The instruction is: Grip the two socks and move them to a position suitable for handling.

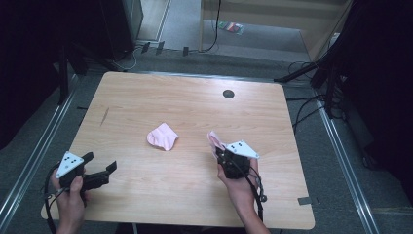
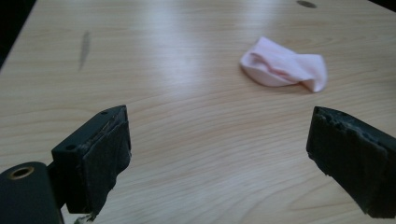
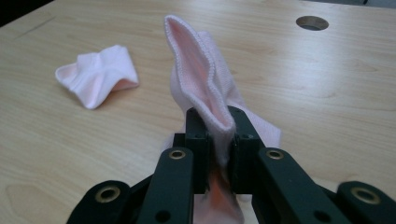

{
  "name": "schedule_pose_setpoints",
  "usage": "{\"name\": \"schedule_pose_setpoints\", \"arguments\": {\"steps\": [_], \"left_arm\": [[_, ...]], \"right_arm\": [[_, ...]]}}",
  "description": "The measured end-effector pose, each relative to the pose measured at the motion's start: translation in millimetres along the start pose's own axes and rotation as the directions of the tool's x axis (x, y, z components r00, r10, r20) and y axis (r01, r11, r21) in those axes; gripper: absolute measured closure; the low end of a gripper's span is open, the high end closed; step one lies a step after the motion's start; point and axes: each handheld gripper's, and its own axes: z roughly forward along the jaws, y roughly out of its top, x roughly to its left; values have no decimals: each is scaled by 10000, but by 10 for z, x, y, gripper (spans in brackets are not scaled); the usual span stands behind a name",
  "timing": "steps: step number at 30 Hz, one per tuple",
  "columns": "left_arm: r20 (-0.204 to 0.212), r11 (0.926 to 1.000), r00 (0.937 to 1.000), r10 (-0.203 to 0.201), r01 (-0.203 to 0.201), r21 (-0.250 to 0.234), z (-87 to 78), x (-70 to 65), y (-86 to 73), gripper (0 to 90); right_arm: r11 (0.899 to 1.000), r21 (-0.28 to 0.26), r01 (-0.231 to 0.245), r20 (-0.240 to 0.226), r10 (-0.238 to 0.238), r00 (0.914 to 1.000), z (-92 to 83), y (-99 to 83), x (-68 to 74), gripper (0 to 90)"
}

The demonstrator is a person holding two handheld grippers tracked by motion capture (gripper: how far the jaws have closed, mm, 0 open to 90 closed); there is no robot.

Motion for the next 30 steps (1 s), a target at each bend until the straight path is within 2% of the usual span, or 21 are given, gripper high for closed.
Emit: {"name": "schedule_pose_setpoints", "arguments": {"steps": [1,4,6,11,13,16,17,20,21,24,25,27,28,30], "left_arm": [[113,10000,9999,53,-52,-82,13,-81,9,67],[449,9980,9970,627,-626,-46,69,-348,36,67],[828,9957,9923,924,-927,-7,110,-506,38,66],[1468,9910,9806,1300,-1333,134,197,-761,30,53],[1694,9914,9773,1270,-1307,110,215,-834,27,51],[1935,9915,9730,1262,-1299,65,260,-948,37,44],[1969,9922,9729,1210,-1244,48,289,-995,43,44],[2074,9925,9713,1167,-1219,125,372,-1086,75,44],[2086,9930,9715,1122,-1177,140,391,-1100,90,44],[1976,9967,9772,782,-812,71,471,-1130,170,44],[1851,9975,9803,694,-710,18,491,-1133,190,44],[1947,9997,9805,256,-247,-72,503,-1135,208,44],[1991,9997,9797,231,-213,-113,497,-1143,204,44],[2024,9988,9781,492,-496,-34,482,-1181,180,44]], "right_arm": [[9999,51,117,35,-117,9999,-9,-31,51,811],[9991,235,356,65,-358,9993,-17,-128,200,806],[9990,378,255,-77,-253,9997,-19,-185,286,797],[9977,536,406,-178,-397,9991,-8,-309,462,784],[9971,712,271,-237,-254,9994,17,-378,497,788],[9967,767,276,-82,-270,9996,34,-458,548,790],[9965,806,230,-14,-229,9997,39,-473,561,763],[9959,888,-177,-386,212,9990,77,-492,576,468],[9960,859,-261,-501,305,9983,77,-481,570,399],[9967,652,-486,-750,534,9958,1,-406,533,291],[9973,509,-538,-809,578,9950,-50,-364,507,289],[9986,220,-475,-986,494,9939,-127,-307,451,315],[9996,61,-292,-992,297,9946,-161,-291,421,344],[9999,-96,-57,-1032,47,9946,-206,-288,357,418]]}}
